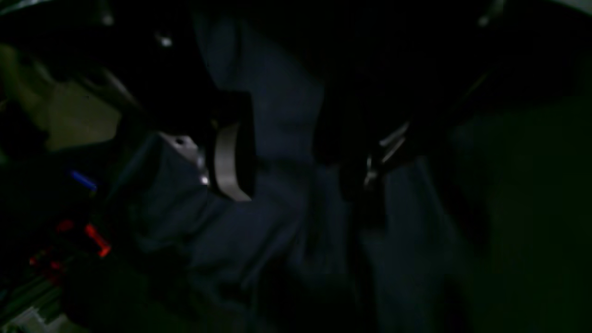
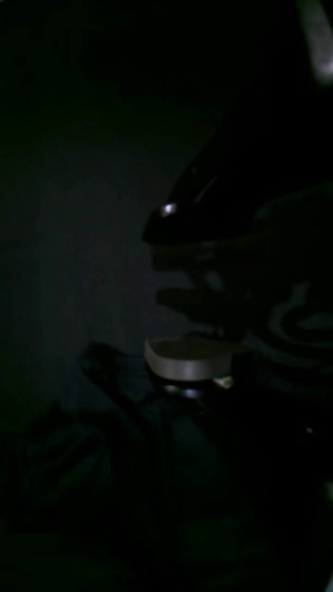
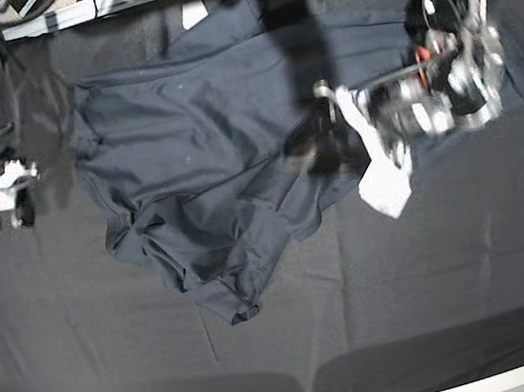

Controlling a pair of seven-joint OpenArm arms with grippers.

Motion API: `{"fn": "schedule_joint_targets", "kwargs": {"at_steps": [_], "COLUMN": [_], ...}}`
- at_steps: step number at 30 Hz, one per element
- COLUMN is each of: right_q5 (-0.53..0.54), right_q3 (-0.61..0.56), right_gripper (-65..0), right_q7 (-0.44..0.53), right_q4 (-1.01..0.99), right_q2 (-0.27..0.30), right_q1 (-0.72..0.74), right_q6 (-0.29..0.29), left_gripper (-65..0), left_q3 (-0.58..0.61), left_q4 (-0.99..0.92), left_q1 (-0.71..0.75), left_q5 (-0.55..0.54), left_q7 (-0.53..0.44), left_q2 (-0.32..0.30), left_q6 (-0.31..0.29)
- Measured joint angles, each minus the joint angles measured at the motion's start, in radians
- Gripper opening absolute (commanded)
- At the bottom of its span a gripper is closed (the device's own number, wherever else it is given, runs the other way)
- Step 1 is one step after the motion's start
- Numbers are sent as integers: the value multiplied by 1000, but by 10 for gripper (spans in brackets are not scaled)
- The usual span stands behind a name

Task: Layout the t-shirt on the table in an organized manner, then fold the t-shirt properly
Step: 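Grasp the shirt's middle with the left gripper and drag it toward its hem, then pull the shirt's side with the left gripper to flatten it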

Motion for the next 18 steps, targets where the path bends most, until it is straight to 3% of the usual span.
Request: {"fn": "schedule_joint_targets", "kwargs": {"at_steps": [2, 4, 8, 11, 18], "right_q5": [2, 34, 78, 78, 80], "right_q3": [-1, 0, -1, -1, -1], "right_gripper": [-336, -336, -336, -336, -336], "right_q7": [-8, -10, -25, -38, -42], "right_q4": [0, 0, 0, 0, 0], "right_q2": [0, 0, 0, -6, -5], "right_q1": [-1, 0, 0, 0, 0], "right_q6": [1, 2, 3, 3, 3], "left_gripper": [-379, -379, -379, -379, -379], "left_q3": [0, 0, 0, 1, -1], "left_q4": [1, -2, -23, -64, -259], "left_q1": [-38, -53, -57, -78, -125], "left_q5": [35, 140, 348, 451, 484], "left_q7": [-5, -34, -186, -255, -271], "left_q2": [0, 3, 39, 75, 143], "left_q6": [0, 0, -5, 56, 56]}}
